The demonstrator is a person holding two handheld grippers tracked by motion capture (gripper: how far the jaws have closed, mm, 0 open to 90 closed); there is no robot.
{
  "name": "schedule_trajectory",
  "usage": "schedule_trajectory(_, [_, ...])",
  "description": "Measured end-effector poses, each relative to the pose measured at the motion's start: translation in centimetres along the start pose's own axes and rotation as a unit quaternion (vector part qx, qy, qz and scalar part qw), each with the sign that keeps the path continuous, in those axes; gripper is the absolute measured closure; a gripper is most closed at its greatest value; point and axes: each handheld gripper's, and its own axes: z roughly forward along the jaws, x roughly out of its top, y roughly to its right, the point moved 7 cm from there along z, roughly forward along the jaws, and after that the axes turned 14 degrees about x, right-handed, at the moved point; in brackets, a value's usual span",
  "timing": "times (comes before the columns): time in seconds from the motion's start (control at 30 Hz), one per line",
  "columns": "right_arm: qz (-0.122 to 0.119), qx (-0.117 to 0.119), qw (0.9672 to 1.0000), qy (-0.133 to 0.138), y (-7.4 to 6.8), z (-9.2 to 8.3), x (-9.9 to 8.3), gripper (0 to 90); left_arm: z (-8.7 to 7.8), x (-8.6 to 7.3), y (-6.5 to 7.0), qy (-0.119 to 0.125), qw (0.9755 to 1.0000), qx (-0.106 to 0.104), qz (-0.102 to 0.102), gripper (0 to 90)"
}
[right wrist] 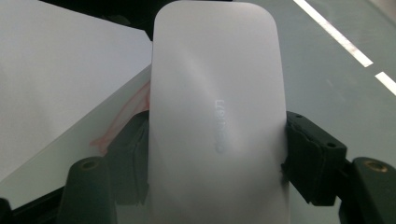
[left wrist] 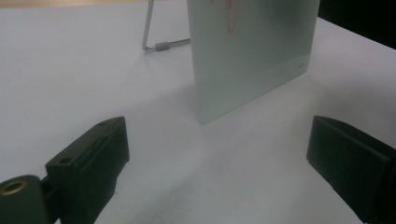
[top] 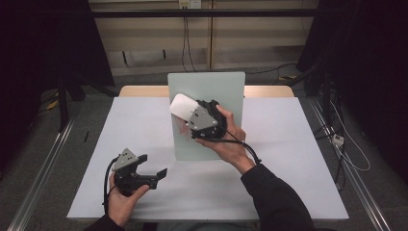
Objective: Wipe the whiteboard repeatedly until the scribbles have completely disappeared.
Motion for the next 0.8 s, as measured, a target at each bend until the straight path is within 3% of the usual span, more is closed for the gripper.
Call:
schedule_trajectory(0.1, [0.007, 0.015, 0.9999, 0.003, -0.9, 0.4, -0.2, 31.6, 0.0, 0.0, 0.0, 0.0, 1.0, -0.001, 0.0, 5.6])
schedule_trajectory(0.5, [-0.004, 0.056, 0.9981, -0.023, -3.9, 1.6, -1.4, 31.6, 0.1, -0.1, 0.0, -0.002, 1.0, -0.001, 0.002, 5.6])
schedule_trajectory(0.63, [-0.003, 0.049, 0.9986, -0.019, -2.9, 1.2, -1.0, 31.6, 0.0, -0.1, 0.0, -0.003, 1.0, 0.0, 0.001, 5.6])
schedule_trajectory(0.8, [0.011, 0.013, 0.9998, -0.01, -0.3, 0.0, -0.1, 31.6, 0.0, -0.1, 0.0, -0.003, 1.0, 0.0, 0.003, 5.6])
